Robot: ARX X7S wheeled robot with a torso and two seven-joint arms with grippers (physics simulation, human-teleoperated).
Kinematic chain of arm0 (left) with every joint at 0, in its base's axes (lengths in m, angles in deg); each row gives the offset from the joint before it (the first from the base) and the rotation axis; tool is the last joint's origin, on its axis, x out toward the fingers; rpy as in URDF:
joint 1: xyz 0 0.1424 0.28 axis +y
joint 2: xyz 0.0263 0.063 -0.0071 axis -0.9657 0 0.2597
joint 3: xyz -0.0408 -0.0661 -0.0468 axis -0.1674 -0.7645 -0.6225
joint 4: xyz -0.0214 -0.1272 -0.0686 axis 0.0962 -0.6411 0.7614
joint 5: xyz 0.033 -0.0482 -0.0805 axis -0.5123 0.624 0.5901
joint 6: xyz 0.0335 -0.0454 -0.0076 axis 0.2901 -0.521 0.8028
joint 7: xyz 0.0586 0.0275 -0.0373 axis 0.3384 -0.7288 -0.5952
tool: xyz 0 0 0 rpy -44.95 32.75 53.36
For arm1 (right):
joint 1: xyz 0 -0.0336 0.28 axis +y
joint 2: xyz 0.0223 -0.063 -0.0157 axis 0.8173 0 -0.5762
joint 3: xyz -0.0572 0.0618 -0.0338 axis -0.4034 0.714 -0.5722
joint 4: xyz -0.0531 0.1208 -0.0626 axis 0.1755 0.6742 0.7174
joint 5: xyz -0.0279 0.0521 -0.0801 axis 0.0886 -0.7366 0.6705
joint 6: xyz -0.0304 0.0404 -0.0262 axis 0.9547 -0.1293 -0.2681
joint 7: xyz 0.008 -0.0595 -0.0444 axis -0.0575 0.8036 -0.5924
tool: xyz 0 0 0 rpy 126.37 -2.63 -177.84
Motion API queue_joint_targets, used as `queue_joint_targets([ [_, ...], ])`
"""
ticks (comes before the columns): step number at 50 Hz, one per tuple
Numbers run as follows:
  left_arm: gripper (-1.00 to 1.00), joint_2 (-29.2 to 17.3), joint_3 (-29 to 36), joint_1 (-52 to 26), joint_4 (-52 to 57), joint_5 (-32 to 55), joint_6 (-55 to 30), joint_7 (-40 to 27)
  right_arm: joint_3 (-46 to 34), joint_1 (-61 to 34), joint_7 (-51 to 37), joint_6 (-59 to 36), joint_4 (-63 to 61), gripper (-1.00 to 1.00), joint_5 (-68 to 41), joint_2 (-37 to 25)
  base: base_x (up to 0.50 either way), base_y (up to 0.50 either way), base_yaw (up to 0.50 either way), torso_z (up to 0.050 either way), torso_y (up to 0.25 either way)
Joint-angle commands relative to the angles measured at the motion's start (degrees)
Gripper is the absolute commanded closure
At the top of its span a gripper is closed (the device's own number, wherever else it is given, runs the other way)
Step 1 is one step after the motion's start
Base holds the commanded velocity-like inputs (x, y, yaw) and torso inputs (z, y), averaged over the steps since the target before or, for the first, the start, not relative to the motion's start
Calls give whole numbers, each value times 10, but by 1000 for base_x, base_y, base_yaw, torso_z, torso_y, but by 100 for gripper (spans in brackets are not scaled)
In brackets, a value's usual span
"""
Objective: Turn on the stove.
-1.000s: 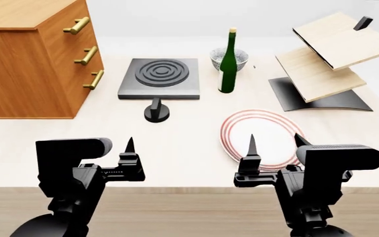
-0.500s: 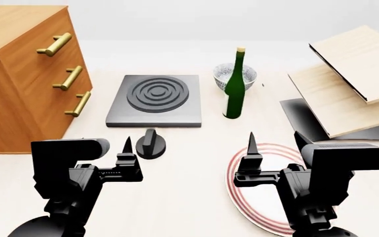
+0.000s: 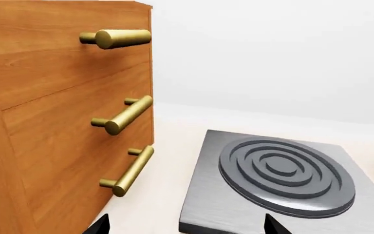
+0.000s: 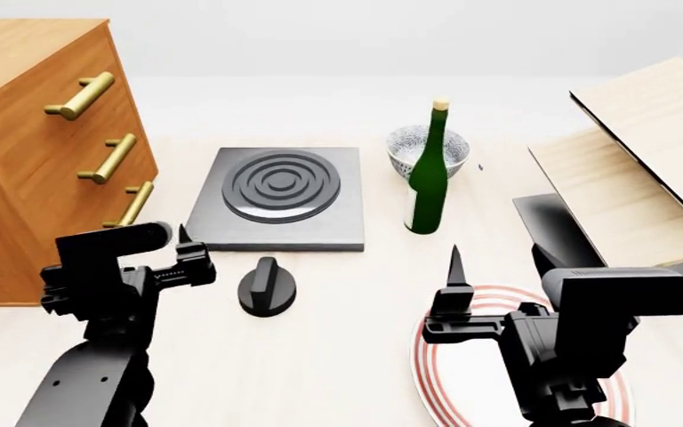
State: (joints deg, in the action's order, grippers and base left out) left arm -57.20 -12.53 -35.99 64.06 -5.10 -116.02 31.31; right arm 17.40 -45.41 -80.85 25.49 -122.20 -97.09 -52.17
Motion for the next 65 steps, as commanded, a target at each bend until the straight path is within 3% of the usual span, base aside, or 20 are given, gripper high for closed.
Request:
queue_joint_targets([
  [1, -100, -1, 4, -32, -359, -99, 280, 4, 1, 13, -6, 17, 6, -100, -5, -4, 0, 0, 0, 0, 0],
  [33, -100, 31, 77, -49, -459, -120, 344, -11, 4, 29, -18, 41, 23, -100, -25, -11, 0, 0, 0, 0, 0],
  [47, -100, 49, 109, -103, -589, -116, 409, -23, 14, 36, -21, 49, 28, -100, -35, -17, 0, 0, 0, 0, 0],
  [58, -100, 64, 129, -76, -521, -90, 328, -24, 13, 32, -28, 46, 27, -100, -42, -19, 0, 0, 0, 0, 0],
  [65, -100, 72, 200, -117, -648, -30, 396, -40, 20, 32, -29, 46, 25, -100, -49, -22, 0, 0, 0, 0, 0],
])
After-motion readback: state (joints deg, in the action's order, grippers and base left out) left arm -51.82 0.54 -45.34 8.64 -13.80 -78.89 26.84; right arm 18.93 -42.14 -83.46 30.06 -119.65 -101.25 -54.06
